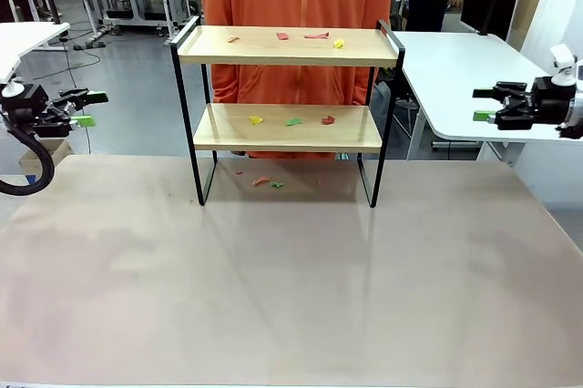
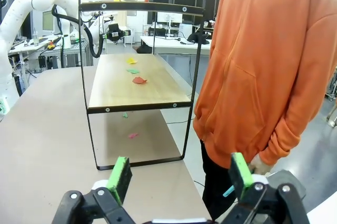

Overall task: Clean the shelf.
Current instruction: Pick up the Duster handed by the human.

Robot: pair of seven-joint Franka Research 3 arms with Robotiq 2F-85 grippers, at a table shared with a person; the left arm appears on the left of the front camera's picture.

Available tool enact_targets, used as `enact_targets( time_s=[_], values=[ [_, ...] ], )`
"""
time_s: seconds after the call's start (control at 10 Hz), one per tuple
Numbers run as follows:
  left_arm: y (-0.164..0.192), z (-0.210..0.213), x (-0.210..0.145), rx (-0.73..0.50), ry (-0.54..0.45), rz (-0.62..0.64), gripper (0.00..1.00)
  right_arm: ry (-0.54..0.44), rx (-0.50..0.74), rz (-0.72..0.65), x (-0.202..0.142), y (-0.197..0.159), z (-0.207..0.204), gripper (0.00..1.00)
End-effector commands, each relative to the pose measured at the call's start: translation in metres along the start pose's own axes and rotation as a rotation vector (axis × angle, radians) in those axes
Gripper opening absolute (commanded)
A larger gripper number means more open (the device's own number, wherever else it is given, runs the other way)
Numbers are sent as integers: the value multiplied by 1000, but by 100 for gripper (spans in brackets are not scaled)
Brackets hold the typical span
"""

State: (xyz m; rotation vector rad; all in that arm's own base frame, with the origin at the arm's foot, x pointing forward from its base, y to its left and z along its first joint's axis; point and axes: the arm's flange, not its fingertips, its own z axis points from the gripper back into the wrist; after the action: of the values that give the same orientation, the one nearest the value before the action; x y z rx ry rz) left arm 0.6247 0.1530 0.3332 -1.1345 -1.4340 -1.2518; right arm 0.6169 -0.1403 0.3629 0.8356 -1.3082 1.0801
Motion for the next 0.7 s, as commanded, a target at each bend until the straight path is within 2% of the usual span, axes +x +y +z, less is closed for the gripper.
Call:
enact_targets(
  time_s=[0.0,0.6],
  values=[
    [-3,-2,1,-3,16,-13,100,4,-3,2,0,-1,0,100],
    [-3,-2,1,-3,16,-13,100,4,-3,2,0,-1,0,100]
  ],
)
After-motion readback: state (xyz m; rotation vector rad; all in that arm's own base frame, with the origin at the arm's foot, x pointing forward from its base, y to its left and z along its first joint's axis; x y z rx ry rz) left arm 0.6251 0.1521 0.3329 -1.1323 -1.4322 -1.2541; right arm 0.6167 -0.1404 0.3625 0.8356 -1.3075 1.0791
